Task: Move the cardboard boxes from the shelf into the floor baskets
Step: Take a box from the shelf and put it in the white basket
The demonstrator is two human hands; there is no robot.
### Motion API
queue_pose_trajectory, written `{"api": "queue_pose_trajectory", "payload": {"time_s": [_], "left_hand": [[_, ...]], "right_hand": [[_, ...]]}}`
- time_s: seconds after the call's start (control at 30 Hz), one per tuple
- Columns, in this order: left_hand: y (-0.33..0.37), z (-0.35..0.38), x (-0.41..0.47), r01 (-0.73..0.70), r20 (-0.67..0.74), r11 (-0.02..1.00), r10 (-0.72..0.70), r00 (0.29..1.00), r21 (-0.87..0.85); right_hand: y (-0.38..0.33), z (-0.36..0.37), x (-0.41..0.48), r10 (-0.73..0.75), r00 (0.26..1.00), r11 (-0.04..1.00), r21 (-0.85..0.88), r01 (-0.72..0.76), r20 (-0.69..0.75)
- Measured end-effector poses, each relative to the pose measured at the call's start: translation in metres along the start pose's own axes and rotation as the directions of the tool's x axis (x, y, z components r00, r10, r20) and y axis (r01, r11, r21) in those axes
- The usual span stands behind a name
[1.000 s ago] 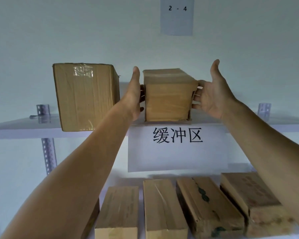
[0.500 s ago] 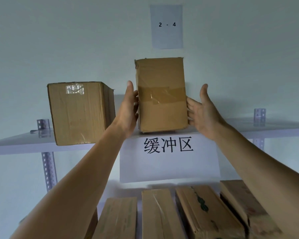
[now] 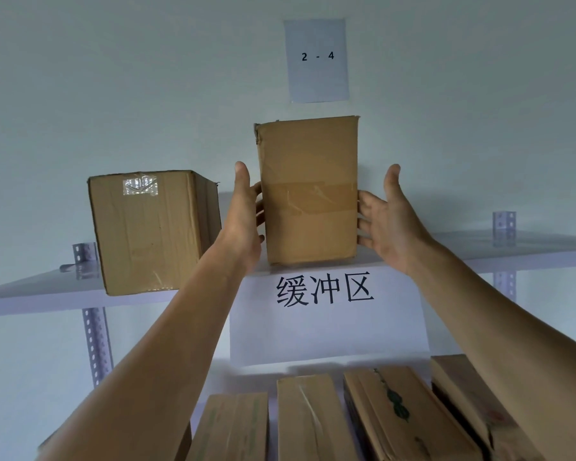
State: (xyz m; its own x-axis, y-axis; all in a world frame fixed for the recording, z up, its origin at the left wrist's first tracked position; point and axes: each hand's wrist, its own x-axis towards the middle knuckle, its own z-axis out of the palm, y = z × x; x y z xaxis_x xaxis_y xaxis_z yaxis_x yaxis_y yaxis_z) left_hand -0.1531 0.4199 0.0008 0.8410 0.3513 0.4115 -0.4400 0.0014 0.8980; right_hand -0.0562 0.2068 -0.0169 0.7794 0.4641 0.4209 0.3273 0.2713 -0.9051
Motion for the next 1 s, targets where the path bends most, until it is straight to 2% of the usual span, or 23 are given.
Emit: {"api": "queue_pose_trajectory", "payload": {"time_s": [0.17, 0.27, 0.4, 0.5, 0.6, 0.77, 0.87, 1.0], "left_hand": [[0.003, -0.008, 0.006, -0.030, 0.037, 0.994, 0.034, 0.999, -0.103], [-0.006, -0.012, 0.010, -0.038, 0.067, 0.998, 0.042, 0.997, -0.057], [-0.018, -0.015, 0.010, 0.047, 0.074, 0.999, -0.045, 0.996, -0.022], [-0.026, -0.015, 0.006, 0.087, 0.048, 0.996, -0.088, 0.995, 0.019], [-0.031, -0.013, 0.003, 0.138, 0.086, 0.989, -0.142, 0.986, 0.048], [-0.025, -0.002, -0.003, 0.153, 0.116, 0.988, -0.152, 0.982, -0.002], [-0.023, -0.002, -0.010, 0.109, 0.159, 0.994, -0.104, 0.982, -0.026], [-0.024, -0.002, -0.017, -0.067, 0.197, 0.994, 0.083, 0.977, -0.089]], "right_hand": [[0.001, -0.004, 0.007, -0.014, 0.999, 0.998, 0.052, 0.017, -0.050], [0.005, -0.006, 0.009, -0.012, 0.998, 0.996, 0.092, 0.017, -0.054], [0.011, -0.008, 0.006, 0.011, 0.996, 0.992, 0.126, 0.000, -0.087], [0.017, -0.007, 0.004, 0.059, 0.997, 0.997, 0.058, -0.056, -0.058], [0.016, -0.005, 0.002, 0.090, 0.996, 0.996, -0.024, -0.091, -0.028], [0.011, 0.003, -0.002, 0.111, 0.994, 0.993, -0.029, -0.112, -0.010], [0.010, 0.008, -0.005, 0.053, 0.998, 0.998, 0.038, -0.054, 0.023], [0.011, 0.012, -0.013, -0.069, 0.997, 0.982, 0.180, 0.061, 0.036]]}}
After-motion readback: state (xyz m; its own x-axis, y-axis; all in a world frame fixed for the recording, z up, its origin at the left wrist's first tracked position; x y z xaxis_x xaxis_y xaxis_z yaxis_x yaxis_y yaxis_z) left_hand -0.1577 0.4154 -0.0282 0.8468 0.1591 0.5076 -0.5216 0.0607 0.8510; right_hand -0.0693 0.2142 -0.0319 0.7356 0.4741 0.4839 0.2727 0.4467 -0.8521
